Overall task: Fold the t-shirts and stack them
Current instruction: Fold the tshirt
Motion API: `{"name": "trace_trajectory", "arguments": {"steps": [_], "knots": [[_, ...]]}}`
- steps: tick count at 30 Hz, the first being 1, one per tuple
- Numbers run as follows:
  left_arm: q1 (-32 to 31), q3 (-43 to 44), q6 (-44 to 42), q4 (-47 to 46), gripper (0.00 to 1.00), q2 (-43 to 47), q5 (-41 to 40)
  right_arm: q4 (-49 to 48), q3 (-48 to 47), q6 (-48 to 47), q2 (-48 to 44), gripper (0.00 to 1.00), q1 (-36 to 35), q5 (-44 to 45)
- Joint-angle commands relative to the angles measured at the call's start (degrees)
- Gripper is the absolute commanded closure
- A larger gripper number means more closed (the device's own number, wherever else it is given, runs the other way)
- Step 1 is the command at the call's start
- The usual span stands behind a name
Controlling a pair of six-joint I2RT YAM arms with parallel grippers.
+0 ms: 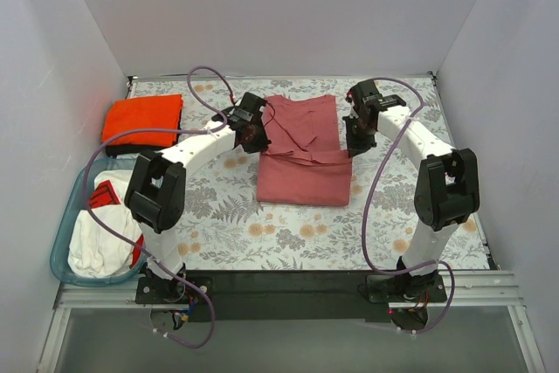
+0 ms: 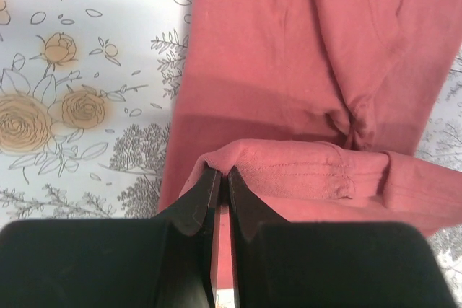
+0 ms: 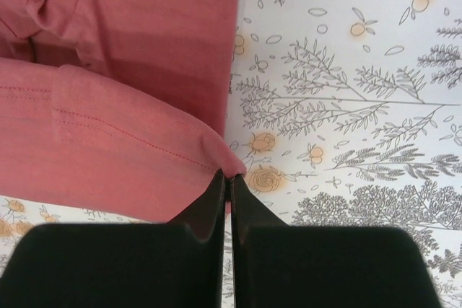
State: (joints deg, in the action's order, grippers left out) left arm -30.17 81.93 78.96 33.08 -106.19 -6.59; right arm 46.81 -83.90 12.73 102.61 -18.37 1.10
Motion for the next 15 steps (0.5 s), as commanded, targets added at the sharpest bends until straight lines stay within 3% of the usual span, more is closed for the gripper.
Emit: {"name": "trace_trajectory", "arguments": {"steps": [1,10,13,15], "knots": [[0.6,1.6,-1.5,-2.2,1.00,-2.4,-2.0,-3.4,-2.9,-1.6,1.6,0.99,0.9,-0.7],[1.0,-1.4,-0.6,-4.4,0.99,-3.8,-6.7,-7.8,-2.1,-2.2,5.1,0.99,1.1,-3.5],[1.1,-1.2,-1.1,-4.9,0.93,-5.1,-6.6,-9.0,-2.1,-2.2,6.1,0.99,1.1,-4.4],[1.0,-1.3,-1.4,-5.4,0.84,-5.2,-6.3,-9.2,-2.4,-1.8,6.6,0.89,1.1,-5.1]]}}
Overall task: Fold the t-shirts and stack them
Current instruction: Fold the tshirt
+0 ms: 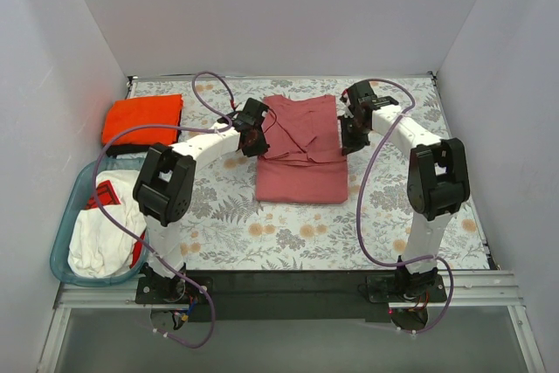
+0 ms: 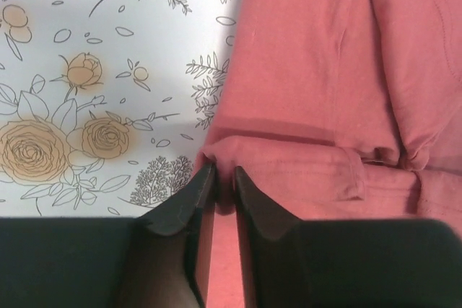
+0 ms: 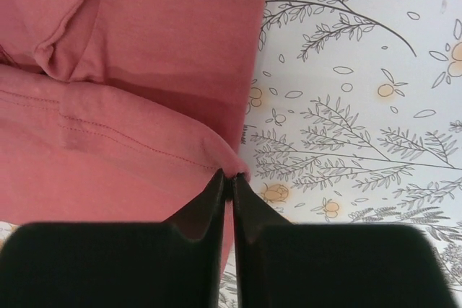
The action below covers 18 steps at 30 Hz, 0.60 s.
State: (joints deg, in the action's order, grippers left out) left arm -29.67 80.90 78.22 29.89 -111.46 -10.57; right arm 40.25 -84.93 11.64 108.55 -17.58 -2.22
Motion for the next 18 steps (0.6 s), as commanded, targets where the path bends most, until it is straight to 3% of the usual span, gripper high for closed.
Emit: {"name": "trace_trajectory", "arguments": {"steps": [1,2,5,6,8,14,18], "knots": [[0.5,-0.3,-0.7,-2.2,0.79,0.4,-2.1,-2.7,-1.4,-0.7,0.5,0.84,0.3,-2.0],[0.5,-0.6,-0.8,-2.5,0.75,0.8,-2.1,-2.8,-1.2,-0.6,0.2,0.75,0.3,-2.3],[0.2,-1.7,-1.4,-2.9,0.59,4.0,-2.4,-2.8,-0.4,-0.3,-2.4,0.65,0.3,-2.0],[0.0,-2.1,-1.6,-2.7,0.51,6.2,-2.4,-3.3,0.0,0.0,-3.3,0.64,0.2,-1.3],[-0.7,-2.9,-1.8,-2.6,0.46,8.9,-3.1,-4.3,1.1,0.5,-6.8,0.62,-0.2,-0.8],[-7.2,-7.2,-0.9,-2.0,0.46,17.2,-4.4,-11.4,10.2,1.1,-15.6,0.67,-3.9,-2.4],[-12.5,-10.3,1.2,-2.3,0.59,17.2,-4.1,-17.1,16.9,2.8,-18.3,0.72,-7.1,-6.6]]}}
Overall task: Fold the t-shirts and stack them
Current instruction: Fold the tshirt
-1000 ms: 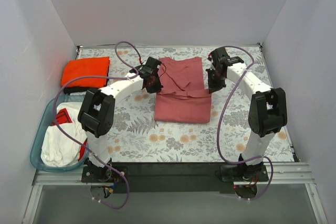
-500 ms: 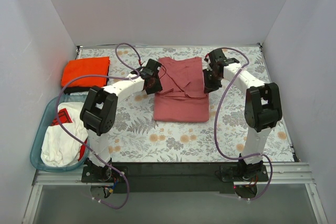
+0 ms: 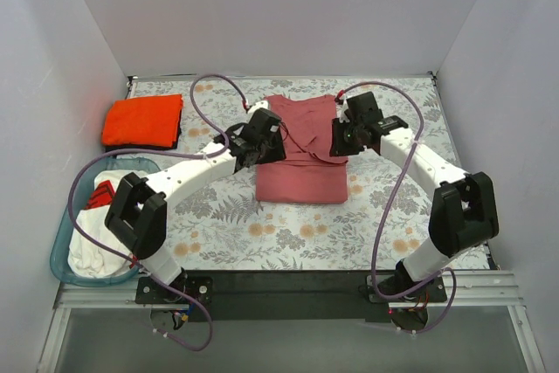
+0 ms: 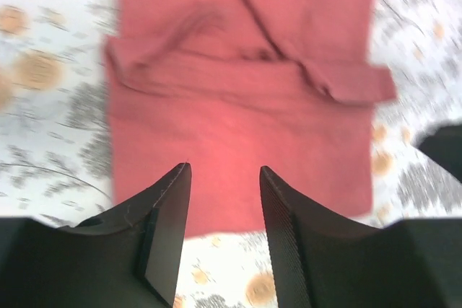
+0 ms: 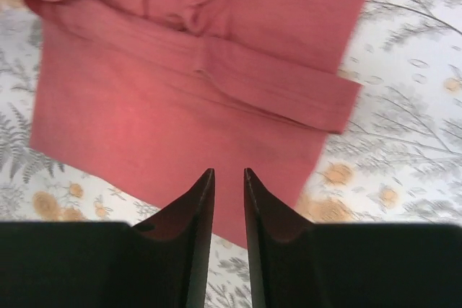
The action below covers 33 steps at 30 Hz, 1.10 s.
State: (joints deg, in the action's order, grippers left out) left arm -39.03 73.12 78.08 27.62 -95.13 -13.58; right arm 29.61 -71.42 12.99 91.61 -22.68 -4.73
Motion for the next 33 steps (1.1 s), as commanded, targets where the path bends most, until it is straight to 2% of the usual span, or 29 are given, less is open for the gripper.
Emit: {"name": "trace_trajectory", "arguments": {"steps": [1,2,6,16,21,28,32,33], "knots": [[-4.7,-3.6,1.7,0.1,0.61,0.2,-1.1,-7.8,5.5,1.9,-1.4,0.73,-2.5,-5.2],[-5.4,-4.1,2.1,0.1,0.66,-0.7,-1.0,-9.2,6.5,2.8,-1.1,0.74,-3.0,-6.2],[-6.5,-6.5,5.0,0.0,0.72,-5.1,1.6,-15.0,8.3,3.9,1.5,0.77,-5.7,-8.4],[-6.7,-8.1,5.3,4.3,0.73,-9.6,5.5,-22.6,6.5,4.3,11.7,0.79,-6.6,-10.3],[-6.6,-8.3,5.1,5.7,0.73,-9.3,5.9,-23.8,4.2,1.7,15.6,0.80,-6.6,-7.2],[-6.6,-8.8,4.8,7.4,0.73,-8.1,7.4,-26.9,-4.8,-3.1,19.7,0.77,-4.6,0.9],[-6.6,-9.7,5.6,8.0,0.73,-6.6,7.8,-23.6,-17.9,-3.4,23.3,0.76,-1.3,-3.4],[-6.6,-9.8,5.8,8.2,0.73,-6.3,7.8,-23.2,-18.8,-3.6,23.1,0.76,-1.2,-4.0]]}}
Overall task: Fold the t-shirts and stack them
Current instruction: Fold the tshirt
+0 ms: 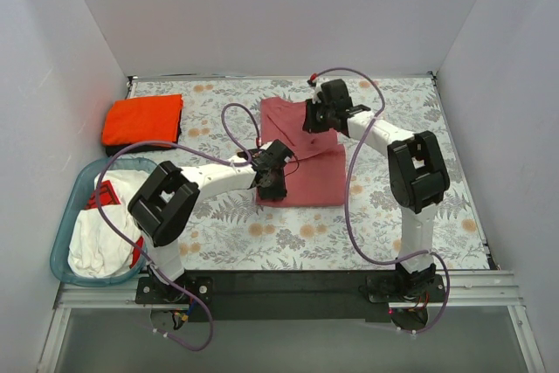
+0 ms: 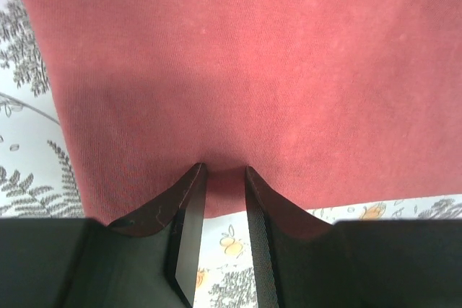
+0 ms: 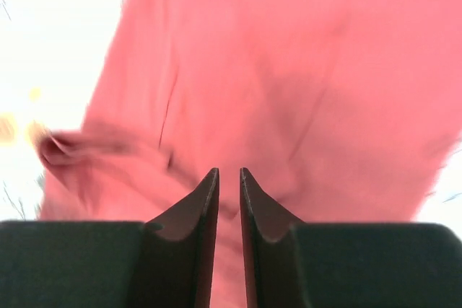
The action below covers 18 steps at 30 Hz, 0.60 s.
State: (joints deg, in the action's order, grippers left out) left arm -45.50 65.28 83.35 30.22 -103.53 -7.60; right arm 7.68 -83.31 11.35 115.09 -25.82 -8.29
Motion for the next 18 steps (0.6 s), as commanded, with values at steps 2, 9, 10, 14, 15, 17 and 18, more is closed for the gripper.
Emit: {"name": "trace_trajectory", "arguments": {"steps": [2,9,10,14,15,17,18], "knots": [[-0.1,-2.3,1.5,5.6,0.73,3.4,1.6,-0.7,-6.9,-2.0,-1.9,0.76,1.9,-5.2],[-0.1,-2.8,4.4,5.7,0.73,8.7,-0.4,-3.8,8.0,-0.7,-11.0,0.76,0.1,-19.3],[-0.1,-3.0,4.8,5.8,0.73,9.6,-1.1,-5.2,12.4,0.5,-12.9,0.76,-0.4,-20.3],[-0.1,-5.0,7.7,5.2,0.73,13.3,-6.0,-10.9,19.9,3.5,-14.7,0.77,-3.1,-25.5],[0.1,-5.7,8.5,4.8,0.73,14.6,-7.3,-13.5,21.2,4.0,-14.7,0.77,-3.4,-26.2],[0.3,-7.4,8.8,3.4,0.74,14.6,-7.6,-15.2,23.1,5.4,-13.6,0.77,-4.3,-27.2],[0.8,-7.6,9.0,3.3,0.75,13.9,-7.3,-15.7,23.0,5.3,-12.8,0.77,-4.6,-27.4]]}}
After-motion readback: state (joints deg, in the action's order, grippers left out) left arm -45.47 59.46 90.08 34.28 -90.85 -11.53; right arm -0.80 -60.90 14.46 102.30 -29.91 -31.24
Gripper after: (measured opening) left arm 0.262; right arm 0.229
